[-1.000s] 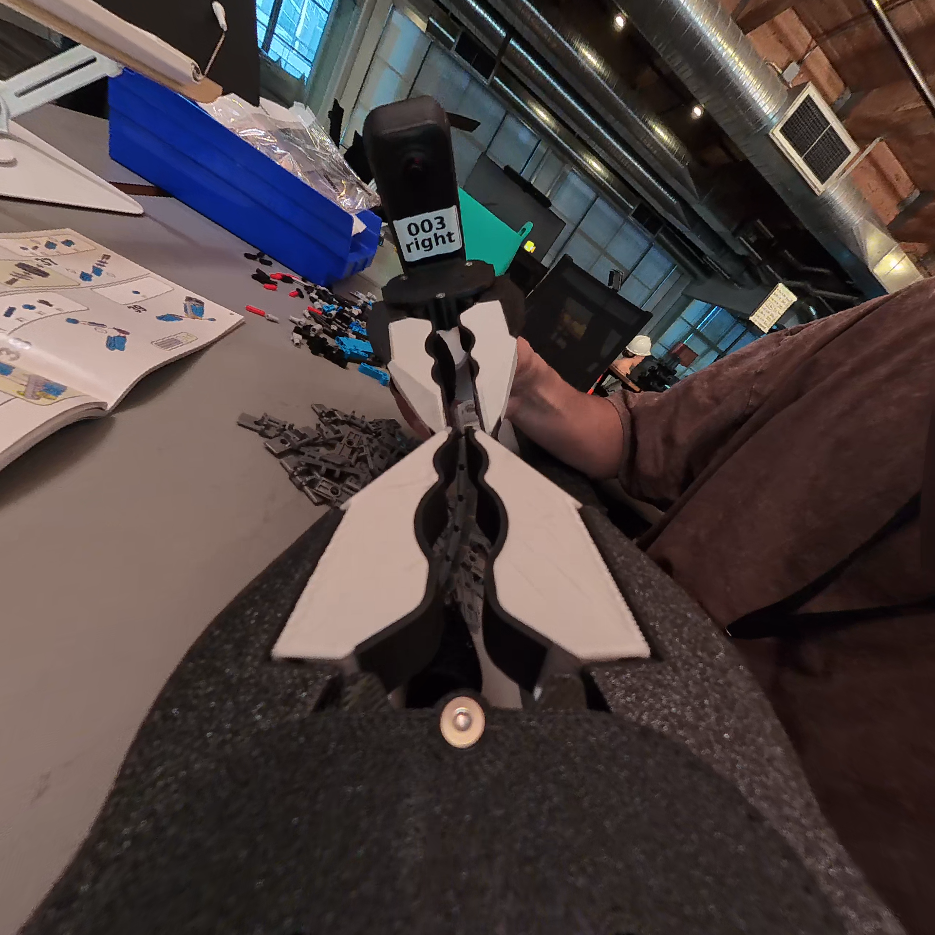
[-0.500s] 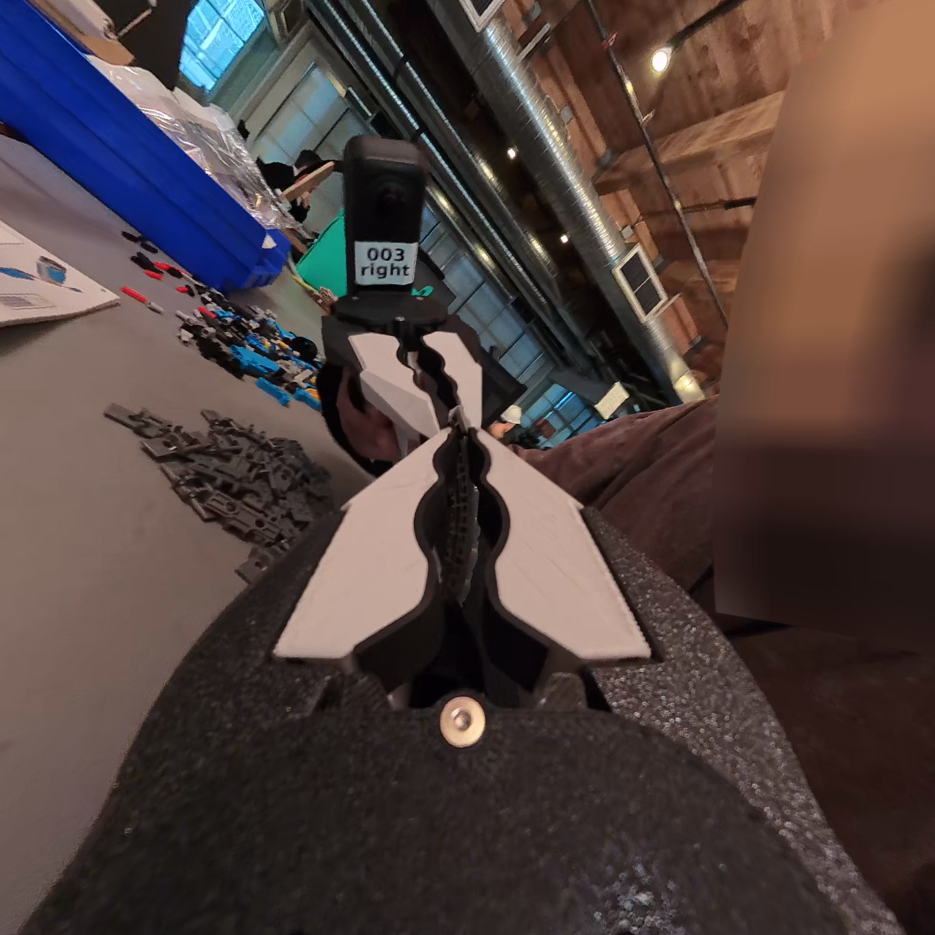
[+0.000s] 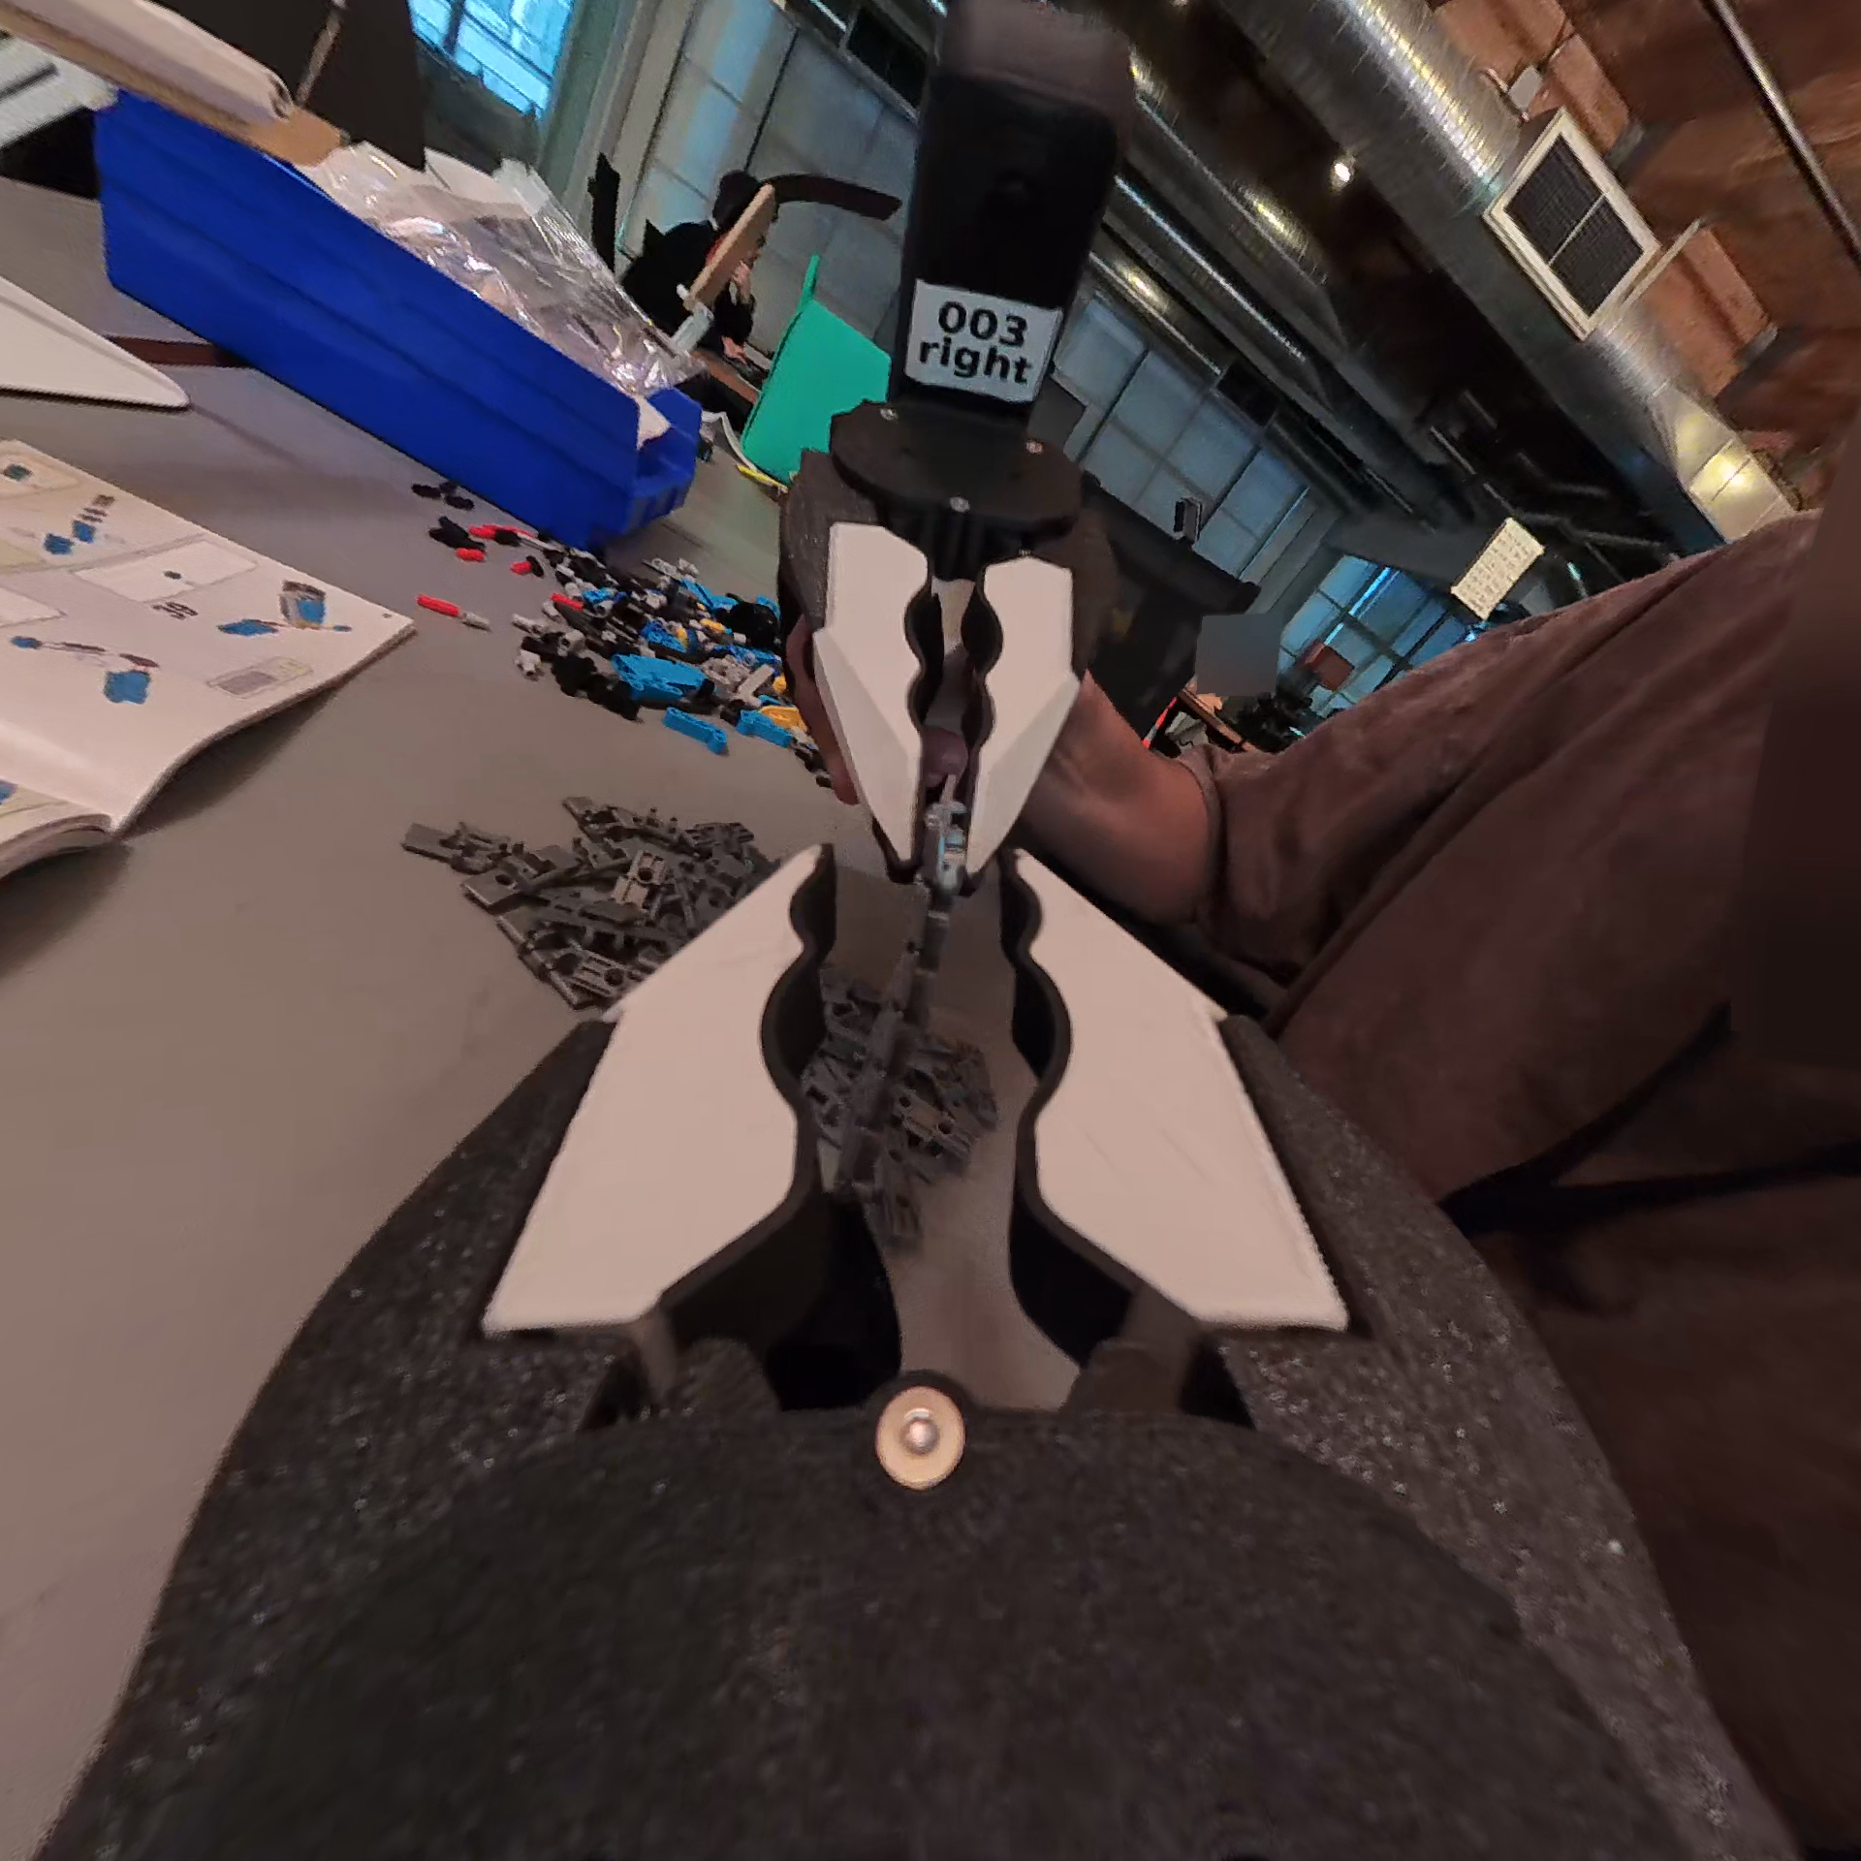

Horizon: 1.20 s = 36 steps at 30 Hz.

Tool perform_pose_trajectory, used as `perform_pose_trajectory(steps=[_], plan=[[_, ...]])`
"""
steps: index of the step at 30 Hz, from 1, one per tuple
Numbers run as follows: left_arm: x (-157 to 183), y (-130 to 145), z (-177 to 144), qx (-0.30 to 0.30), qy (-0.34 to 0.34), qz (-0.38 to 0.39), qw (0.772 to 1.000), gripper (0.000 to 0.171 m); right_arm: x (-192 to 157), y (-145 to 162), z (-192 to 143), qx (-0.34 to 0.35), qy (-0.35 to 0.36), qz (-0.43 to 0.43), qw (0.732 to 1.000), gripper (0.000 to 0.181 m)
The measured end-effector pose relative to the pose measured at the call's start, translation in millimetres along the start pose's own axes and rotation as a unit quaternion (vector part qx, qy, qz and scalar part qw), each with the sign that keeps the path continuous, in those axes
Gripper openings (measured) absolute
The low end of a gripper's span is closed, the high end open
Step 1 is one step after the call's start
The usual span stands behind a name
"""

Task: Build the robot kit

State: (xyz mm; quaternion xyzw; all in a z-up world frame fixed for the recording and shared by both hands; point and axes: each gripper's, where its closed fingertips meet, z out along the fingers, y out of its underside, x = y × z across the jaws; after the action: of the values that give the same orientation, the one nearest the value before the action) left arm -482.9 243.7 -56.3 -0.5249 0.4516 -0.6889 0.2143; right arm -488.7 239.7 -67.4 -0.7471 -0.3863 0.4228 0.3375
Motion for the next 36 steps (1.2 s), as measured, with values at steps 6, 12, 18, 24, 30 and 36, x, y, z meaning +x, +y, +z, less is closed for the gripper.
perform_pose_trajectory(steps=[6, 12, 18, 24, 30, 36], plan=[[1.7, 15.0, 9.0, -0.036, -0.005, 0.025, 0.999, 0.008, 0.4, 2.2, -2.7, 0.005, -0.004, 0.008, 1.0, 0.007], [-1.9, 12.0, 11.7, -0.007, -0.03, 0.031, 0.999, 0.006, 4.0, 3.4, -5.1, 0.019, -0.033, 0.069, 0.997, 0.008], [-1.5, 15.3, 14.5, -0.007, -0.039, 0.043, 0.998, 0.005, 3.0, 7.7, -5.6, 0.058, -0.106, 0.165, 0.979, 0.008], [-0.1, 16.3, 16.4, -0.008, -0.042, 0.053, 0.998, 0.006, 1.2, 7.8, -7.2, 0.054, -0.119, 0.16, 0.978, 0.008], [-0.1, 0.8, 13.5, 0.04, -0.037, 0.041, 0.998, 0.006, 4.5, -8.0, -11.6, 0.104, -0.102, 0.127, 0.981, 0.009], [-7.2, -5.7, 8.5, 0.067, -0.057, 0.045, 0.995, 0.007, 12.8, -15.4, -9.5, 0.153, -0.09, 0.155, 0.972, 0.01]])
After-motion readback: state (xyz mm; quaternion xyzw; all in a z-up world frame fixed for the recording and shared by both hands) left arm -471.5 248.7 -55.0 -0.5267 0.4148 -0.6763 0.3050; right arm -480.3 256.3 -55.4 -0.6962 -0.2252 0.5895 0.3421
